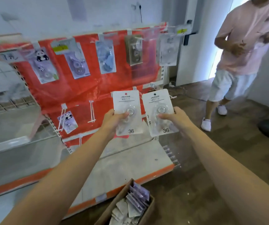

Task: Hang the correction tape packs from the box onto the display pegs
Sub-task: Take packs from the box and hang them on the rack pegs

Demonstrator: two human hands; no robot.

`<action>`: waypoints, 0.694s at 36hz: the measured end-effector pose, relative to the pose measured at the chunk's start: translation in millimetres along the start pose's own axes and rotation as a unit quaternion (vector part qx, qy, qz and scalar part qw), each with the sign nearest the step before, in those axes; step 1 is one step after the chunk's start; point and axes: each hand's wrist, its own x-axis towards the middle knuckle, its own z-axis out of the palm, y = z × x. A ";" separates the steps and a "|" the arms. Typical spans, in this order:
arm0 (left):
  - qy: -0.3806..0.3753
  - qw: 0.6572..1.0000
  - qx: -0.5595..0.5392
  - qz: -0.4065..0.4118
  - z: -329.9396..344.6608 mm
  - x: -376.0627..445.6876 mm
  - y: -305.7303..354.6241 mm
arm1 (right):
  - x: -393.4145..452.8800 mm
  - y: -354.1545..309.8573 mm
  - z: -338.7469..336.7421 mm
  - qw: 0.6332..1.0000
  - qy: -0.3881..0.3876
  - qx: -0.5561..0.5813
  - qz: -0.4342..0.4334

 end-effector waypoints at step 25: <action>0.088 0.991 0.031 0.099 165.7 165.0 71.0 | 242.3 -60.9 -137.9 0.995 -0.041 0.048 -0.082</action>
